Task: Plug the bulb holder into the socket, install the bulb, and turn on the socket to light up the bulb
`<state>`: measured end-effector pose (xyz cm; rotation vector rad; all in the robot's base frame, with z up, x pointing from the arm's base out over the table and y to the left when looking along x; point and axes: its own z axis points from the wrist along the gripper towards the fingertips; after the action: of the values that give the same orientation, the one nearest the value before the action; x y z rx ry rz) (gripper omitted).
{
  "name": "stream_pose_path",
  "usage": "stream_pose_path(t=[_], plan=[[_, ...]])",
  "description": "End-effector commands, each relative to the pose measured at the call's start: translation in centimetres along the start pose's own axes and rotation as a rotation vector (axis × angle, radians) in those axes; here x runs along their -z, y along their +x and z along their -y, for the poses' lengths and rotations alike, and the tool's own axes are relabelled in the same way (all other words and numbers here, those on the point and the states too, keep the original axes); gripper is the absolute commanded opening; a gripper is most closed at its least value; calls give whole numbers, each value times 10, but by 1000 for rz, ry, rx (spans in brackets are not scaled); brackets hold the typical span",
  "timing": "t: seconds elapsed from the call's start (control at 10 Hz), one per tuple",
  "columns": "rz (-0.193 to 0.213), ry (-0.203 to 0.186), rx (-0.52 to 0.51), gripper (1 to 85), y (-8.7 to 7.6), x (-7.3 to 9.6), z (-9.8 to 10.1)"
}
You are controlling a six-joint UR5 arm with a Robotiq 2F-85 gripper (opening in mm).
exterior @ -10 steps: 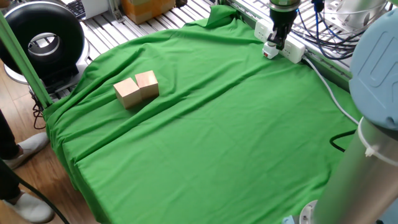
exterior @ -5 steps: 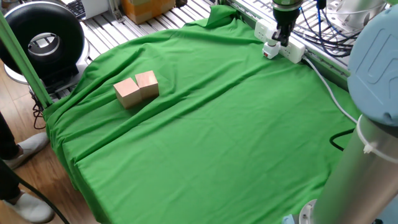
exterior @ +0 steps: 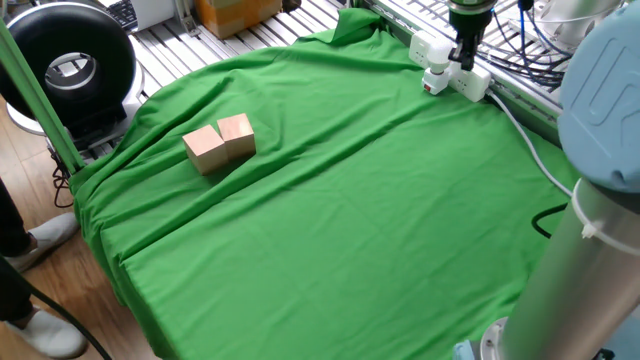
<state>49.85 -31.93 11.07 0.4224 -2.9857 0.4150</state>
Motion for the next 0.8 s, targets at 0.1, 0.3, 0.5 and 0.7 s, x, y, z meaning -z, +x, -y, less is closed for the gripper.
stream_pose_path(t=[0.1, 0.3, 0.5, 0.7], plan=[[25, -13, 2, 10, 5, -1, 19], [64, 18, -25, 93, -1, 1, 32], [77, -18, 4, 543, -3, 0, 27], [124, 24, 14, 600, -13, 2, 37]])
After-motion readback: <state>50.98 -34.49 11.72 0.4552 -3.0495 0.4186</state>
